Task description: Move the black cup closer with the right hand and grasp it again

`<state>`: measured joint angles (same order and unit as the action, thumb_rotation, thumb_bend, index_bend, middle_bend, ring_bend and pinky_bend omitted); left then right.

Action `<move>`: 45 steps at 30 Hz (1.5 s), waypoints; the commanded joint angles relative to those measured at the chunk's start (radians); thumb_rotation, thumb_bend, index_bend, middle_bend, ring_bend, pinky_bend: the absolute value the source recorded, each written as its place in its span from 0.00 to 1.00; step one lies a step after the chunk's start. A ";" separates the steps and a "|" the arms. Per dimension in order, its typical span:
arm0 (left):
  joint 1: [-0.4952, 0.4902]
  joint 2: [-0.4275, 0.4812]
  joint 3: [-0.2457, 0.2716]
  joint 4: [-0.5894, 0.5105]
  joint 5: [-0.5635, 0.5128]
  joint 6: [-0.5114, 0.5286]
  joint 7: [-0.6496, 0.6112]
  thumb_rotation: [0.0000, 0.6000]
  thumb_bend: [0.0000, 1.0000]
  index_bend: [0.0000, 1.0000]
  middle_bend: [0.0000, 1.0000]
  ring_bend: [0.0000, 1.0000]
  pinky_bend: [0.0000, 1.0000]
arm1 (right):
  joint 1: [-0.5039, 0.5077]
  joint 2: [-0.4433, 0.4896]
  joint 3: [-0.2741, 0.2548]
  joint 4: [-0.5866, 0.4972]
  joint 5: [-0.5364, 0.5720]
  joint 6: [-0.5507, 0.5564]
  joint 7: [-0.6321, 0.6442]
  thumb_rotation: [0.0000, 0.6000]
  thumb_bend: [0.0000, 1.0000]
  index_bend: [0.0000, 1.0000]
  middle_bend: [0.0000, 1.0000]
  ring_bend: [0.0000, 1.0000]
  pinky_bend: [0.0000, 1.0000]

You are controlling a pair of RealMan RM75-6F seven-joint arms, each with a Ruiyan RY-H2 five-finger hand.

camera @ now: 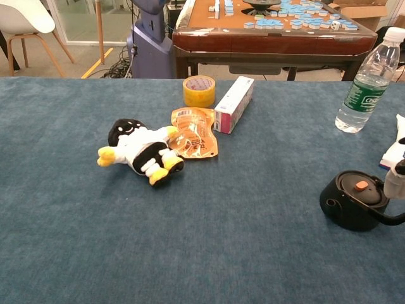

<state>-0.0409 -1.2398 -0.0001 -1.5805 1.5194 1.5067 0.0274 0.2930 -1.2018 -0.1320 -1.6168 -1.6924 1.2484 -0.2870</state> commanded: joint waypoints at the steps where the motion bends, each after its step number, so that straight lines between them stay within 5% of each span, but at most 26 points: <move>1: 0.003 0.001 0.001 0.002 0.000 0.003 -0.003 1.00 0.27 0.20 0.17 0.21 0.04 | 0.004 -0.009 0.003 0.002 -0.001 -0.010 -0.004 1.00 0.00 0.41 0.43 0.34 0.08; 45: 0.006 0.001 0.000 0.012 -0.002 -0.001 -0.010 1.00 0.27 0.20 0.17 0.21 0.04 | -0.015 -0.015 0.024 0.005 -0.001 -0.012 0.006 1.00 0.00 0.41 0.43 0.34 0.08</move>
<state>-0.0351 -1.2388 -0.0003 -1.5679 1.5175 1.5052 0.0170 0.2784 -1.2171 -0.1083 -1.6117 -1.6930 1.2366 -0.2810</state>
